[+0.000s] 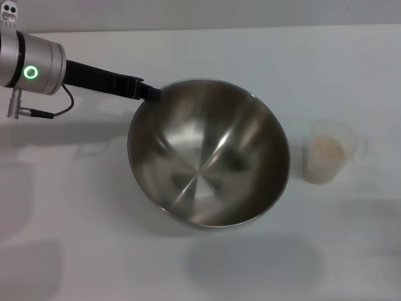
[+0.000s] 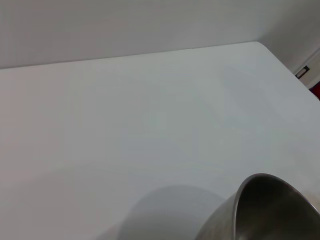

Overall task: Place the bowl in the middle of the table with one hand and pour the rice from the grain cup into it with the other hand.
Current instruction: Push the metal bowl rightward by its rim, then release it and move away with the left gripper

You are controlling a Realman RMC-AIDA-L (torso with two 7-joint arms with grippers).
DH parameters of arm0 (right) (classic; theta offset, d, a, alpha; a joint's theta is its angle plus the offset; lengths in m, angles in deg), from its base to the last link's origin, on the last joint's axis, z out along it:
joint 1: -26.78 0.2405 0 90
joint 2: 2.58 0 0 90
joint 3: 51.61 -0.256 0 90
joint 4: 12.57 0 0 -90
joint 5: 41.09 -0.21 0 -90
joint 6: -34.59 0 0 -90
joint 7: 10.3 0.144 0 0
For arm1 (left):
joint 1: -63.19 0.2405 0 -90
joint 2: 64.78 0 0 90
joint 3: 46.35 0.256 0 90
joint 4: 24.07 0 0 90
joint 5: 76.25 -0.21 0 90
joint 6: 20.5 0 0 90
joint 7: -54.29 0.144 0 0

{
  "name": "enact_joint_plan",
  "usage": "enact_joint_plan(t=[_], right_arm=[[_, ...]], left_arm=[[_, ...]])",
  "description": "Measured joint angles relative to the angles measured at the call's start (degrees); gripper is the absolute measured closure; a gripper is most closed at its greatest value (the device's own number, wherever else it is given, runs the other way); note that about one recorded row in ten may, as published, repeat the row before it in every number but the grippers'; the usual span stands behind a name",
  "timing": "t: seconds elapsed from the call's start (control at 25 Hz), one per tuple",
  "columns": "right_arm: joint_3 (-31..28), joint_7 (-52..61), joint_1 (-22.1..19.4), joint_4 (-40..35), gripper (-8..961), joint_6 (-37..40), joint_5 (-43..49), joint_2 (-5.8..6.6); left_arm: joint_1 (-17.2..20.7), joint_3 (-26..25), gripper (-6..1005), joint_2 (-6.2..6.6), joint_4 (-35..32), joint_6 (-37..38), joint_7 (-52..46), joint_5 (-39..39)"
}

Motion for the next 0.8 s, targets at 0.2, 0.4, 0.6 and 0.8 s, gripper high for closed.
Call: enact_joint_plan(t=[0.2,0.4,0.6,0.8], right_arm=[[-0.04,-0.07,0.0,0.0,107,-0.03,0.0,0.03],[-0.09,-0.08,-0.01,-0.3,108,-0.04,0.0,0.04],[-0.03,-0.08,-0.11,-0.5,108,-0.01,0.0,-0.01],[-0.05,-0.08,-0.32,-0.54,108,0.32,0.0,-0.01]], left_arm=[[0.44,0.0,939,-0.2,-0.07,1.49,0.0,0.04],[0.61,0.0,937,-0.26,-0.74,2.55,0.25,0.05],[1.02,0.0,800,-0.39,0.94,2.77,0.91,0.06],[3.23,0.0,677,-1.55,7.89,3.81,1.31,0.13]])
